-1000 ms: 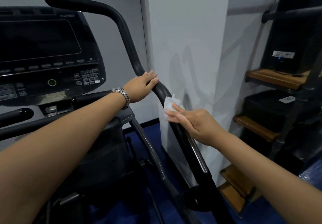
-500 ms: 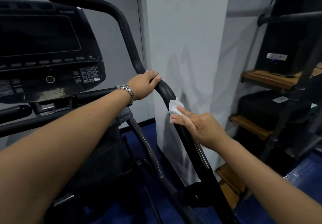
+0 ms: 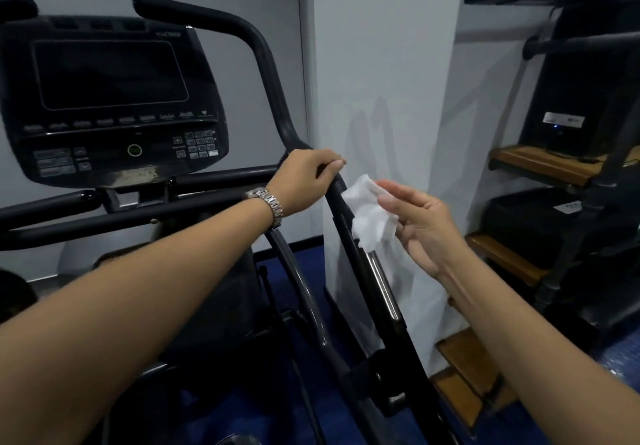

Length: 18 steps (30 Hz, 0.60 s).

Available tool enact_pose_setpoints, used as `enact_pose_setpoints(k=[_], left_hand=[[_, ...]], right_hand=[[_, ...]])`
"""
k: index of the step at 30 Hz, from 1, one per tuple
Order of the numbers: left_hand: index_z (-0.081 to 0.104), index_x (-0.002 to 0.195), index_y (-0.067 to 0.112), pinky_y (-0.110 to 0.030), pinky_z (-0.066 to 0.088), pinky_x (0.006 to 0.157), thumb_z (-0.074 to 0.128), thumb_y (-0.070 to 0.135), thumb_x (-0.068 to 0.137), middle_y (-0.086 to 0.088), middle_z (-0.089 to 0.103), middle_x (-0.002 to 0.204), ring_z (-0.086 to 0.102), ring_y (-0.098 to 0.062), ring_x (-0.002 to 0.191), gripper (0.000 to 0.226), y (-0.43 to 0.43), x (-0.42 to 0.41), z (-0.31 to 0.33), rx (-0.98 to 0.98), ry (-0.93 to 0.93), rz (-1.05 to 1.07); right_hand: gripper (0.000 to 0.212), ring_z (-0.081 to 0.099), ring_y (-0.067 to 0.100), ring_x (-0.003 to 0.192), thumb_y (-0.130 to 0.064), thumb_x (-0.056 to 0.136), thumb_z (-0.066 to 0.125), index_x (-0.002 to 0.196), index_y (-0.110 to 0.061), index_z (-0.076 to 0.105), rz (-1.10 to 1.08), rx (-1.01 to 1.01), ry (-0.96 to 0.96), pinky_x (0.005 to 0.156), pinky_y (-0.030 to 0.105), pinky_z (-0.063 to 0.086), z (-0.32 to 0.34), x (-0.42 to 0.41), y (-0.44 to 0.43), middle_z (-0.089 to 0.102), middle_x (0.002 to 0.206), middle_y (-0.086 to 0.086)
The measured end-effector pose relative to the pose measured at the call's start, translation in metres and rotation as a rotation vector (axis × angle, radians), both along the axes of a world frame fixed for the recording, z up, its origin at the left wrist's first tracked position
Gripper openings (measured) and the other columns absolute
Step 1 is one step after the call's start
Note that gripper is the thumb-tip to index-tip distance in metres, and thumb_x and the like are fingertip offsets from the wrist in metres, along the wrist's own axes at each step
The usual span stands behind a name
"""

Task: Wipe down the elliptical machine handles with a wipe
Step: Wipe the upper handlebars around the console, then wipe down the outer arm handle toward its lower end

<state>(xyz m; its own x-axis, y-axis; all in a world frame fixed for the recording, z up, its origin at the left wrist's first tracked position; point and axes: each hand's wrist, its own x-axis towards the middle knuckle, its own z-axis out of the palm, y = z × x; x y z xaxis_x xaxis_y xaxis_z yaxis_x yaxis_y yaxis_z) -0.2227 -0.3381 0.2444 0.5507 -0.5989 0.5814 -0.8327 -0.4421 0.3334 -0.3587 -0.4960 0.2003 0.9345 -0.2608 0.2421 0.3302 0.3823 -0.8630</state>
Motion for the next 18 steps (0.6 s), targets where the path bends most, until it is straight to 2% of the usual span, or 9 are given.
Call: enact_pose_setpoints(k=[2,3,5,7,9,12,14,18], left_hand=[[0.071,0.094,0.017,-0.035,0.054,0.075,0.048,0.039,0.093,-0.016,0.07,0.086,0.066,-0.025,0.078,0.033,0.003,-0.018,0.003,-0.105,0.184,-0.033],[0.071,0.094,0.016,-0.038,0.055,0.077,0.05,0.042,0.092,-0.017,0.07,0.088,0.066,-0.028,0.079,0.033,0.006,-0.027,0.005,-0.17,0.331,-0.059],[0.068,0.101,0.011,-0.042,0.054,0.087,0.054,0.039,0.092,-0.016,0.07,0.097,0.068,-0.028,0.092,0.032,0.013,-0.043,0.005,-0.295,0.668,-0.146],[0.062,0.11,0.004,-0.039,0.053,0.09,0.061,0.033,0.088,-0.015,0.07,0.103,0.067,-0.026,0.097,0.036,0.022,-0.056,0.001,-0.331,0.862,-0.189],[0.061,0.11,0.0,-0.04,0.053,0.089,0.071,0.025,0.081,-0.015,0.07,0.099,0.068,-0.026,0.093,0.04,0.031,-0.064,-0.006,-0.355,0.908,-0.176],[0.064,0.097,-0.003,-0.036,0.056,0.082,0.075,0.009,0.077,-0.013,0.07,0.086,0.066,-0.02,0.076,0.026,0.036,-0.073,-0.013,-0.434,0.853,-0.078],[0.064,0.088,-0.004,-0.031,0.056,0.073,0.075,0.007,0.076,-0.013,0.067,0.078,0.063,-0.016,0.067,0.02,0.037,-0.078,-0.018,-0.447,0.803,-0.043],[0.063,0.084,-0.004,-0.028,0.056,0.066,0.075,0.009,0.077,-0.014,0.07,0.082,0.066,-0.016,0.069,0.019,0.037,-0.089,-0.022,-0.464,0.733,-0.012]], right_hand=[[0.039,0.071,0.013,0.083,0.008,0.075,0.064,0.112,-0.003,0.063,0.027,0.053,-0.005,0.068,0.02,0.056,0.009,0.0,0.008,0.074,0.095,0.006],[0.043,0.071,0.014,0.084,0.01,0.073,0.064,0.113,-0.004,0.062,0.031,0.075,-0.011,0.067,0.021,0.057,0.014,0.001,0.013,0.073,0.096,0.007],[0.054,0.071,0.02,0.091,0.008,0.065,0.068,0.117,-0.004,0.059,0.026,0.124,-0.024,0.076,0.031,0.059,0.017,0.001,0.02,0.071,0.105,0.011],[0.052,0.07,0.024,0.092,0.008,0.067,0.068,0.117,-0.003,0.058,-0.01,0.144,-0.006,0.083,0.038,0.058,0.014,0.0,0.025,0.069,0.109,0.014],[0.043,0.071,0.024,0.088,0.009,0.076,0.067,0.117,0.0,0.057,-0.036,0.123,0.03,0.079,0.038,0.059,0.009,-0.003,0.029,0.069,0.107,0.015],[0.034,0.071,0.025,0.085,0.003,0.081,0.068,0.113,0.003,0.058,-0.106,0.048,0.087,0.07,0.035,0.06,0.001,-0.008,0.034,0.072,0.099,0.015],[0.025,0.072,0.025,0.082,0.001,0.081,0.07,0.104,-0.001,0.062,-0.159,-0.038,0.122,0.07,0.037,0.06,-0.001,-0.012,0.036,0.073,0.088,0.011],[0.013,0.072,0.022,0.076,-0.001,0.084,0.069,0.096,-0.004,0.065,-0.191,-0.12,0.156,0.069,0.035,0.061,-0.004,-0.019,0.036,0.073,0.084,0.01]])
